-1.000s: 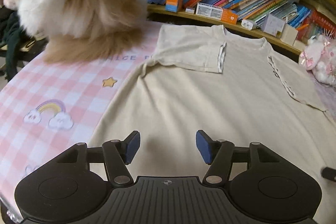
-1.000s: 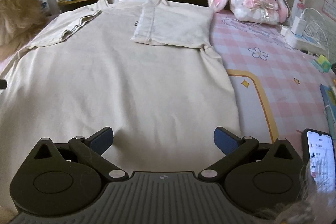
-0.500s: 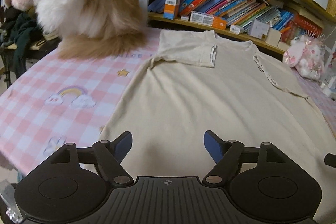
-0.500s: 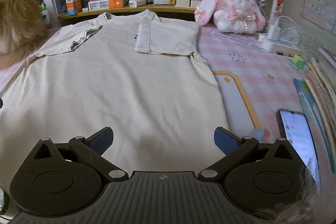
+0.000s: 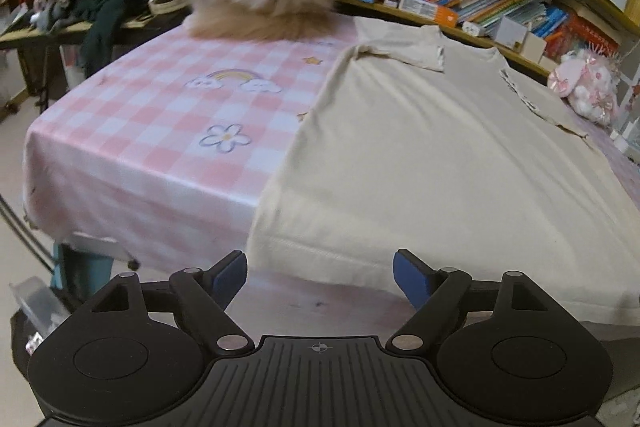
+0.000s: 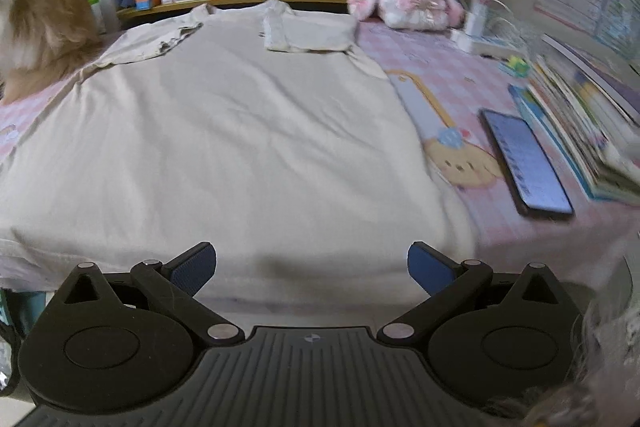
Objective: Fold clothes
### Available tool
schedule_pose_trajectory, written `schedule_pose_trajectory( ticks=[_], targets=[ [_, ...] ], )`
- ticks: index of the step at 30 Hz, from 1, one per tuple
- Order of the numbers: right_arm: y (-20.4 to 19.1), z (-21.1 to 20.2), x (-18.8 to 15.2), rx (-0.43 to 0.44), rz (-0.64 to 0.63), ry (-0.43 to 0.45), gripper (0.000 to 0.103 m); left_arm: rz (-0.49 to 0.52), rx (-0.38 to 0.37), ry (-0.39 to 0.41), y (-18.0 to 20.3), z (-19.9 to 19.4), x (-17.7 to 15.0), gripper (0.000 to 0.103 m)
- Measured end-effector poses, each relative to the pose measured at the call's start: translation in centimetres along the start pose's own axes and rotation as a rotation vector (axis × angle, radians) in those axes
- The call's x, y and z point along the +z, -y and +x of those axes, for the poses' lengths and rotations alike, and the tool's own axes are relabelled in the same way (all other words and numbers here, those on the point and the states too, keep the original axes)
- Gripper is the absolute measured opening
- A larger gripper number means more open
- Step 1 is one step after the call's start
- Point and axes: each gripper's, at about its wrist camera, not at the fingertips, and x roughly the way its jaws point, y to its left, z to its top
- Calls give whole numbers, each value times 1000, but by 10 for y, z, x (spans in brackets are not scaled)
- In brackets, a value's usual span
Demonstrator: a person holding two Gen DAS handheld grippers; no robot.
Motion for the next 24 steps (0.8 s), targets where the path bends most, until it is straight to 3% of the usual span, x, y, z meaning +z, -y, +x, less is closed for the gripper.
schedule_pose_trajectory(
  ticks=[8,15,20,24],
  targets=[
    [26,-9,-10,28,61,25,100,-12,-18,1,-15,-1,-2,83],
    [67,-4,-10,-5,147,18,79,-56,-19,22,-45,3,2,79],
    [93,7,-3,5,164,-13,75,-65,-96,-8,-58,20,13,58],
    [114,17,7,73,162,-79,70,-52,-186,-75,-63,40,21,43]
  ],
)
